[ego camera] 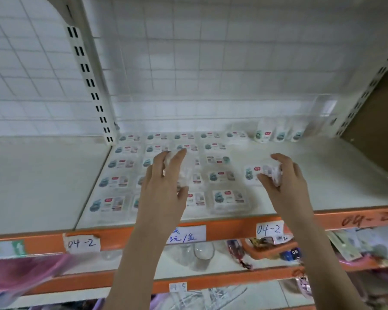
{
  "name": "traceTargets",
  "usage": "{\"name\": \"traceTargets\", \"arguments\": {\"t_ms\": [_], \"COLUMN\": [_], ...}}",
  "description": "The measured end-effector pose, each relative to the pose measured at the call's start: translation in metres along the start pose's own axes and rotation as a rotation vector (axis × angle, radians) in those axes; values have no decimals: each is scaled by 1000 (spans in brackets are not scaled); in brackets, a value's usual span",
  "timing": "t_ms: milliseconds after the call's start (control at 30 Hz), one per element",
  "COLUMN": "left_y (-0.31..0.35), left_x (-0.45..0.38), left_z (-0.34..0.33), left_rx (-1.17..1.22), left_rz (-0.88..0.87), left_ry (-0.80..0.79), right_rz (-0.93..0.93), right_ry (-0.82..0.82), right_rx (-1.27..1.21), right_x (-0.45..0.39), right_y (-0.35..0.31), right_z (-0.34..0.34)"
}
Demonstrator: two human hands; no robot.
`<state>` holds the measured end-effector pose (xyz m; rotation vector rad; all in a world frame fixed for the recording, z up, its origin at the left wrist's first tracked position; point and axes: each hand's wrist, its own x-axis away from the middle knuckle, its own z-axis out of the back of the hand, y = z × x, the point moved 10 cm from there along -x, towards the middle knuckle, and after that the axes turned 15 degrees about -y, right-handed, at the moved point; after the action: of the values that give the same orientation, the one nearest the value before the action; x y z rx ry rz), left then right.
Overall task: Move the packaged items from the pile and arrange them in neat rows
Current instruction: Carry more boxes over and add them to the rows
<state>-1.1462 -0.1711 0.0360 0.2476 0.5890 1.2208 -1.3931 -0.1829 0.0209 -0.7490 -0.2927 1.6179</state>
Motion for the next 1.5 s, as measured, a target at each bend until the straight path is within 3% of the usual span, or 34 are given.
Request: {"name": "traceTargets", "arguments": {"t_ms": [267, 367, 433, 667, 833, 1100, 1233, 1400, 1500], "left_y": [-2, -1, 2, 14, 17, 40, 62, 113, 163], "left_x": [-65, -87, -98, -117, -111, -105, -116, -151, -184], "left_z": [-28, -35, -40, -51, -66, -80, -97, -136, -174], "left_rx": [-35, -49, -58, -56, -39, -45, -20, -2, -98], "left_rz": [50, 57, 55, 88, 213, 264, 244, 180, 54], "left_ry": [-29, -40, -43, -11, 25, 97, 87, 9, -81], "right_rz": [-164, -161, -103, 257, 329, 372, 363, 177, 46], "right_ry": [-270, -484, -535, -460, -419, -467, -557, -424, -420], "right_rx": [-71, -37, 9, 248, 321, 344, 269, 217, 255], "right_x": [-74, -88, -92, -98, -124, -156, -156, -152, -144], "right_y": [59, 70, 74, 62, 58, 62, 79, 155, 210], "right_z": [-42, -58, -59, -59, -64, -74, -60, 16, 52]}}
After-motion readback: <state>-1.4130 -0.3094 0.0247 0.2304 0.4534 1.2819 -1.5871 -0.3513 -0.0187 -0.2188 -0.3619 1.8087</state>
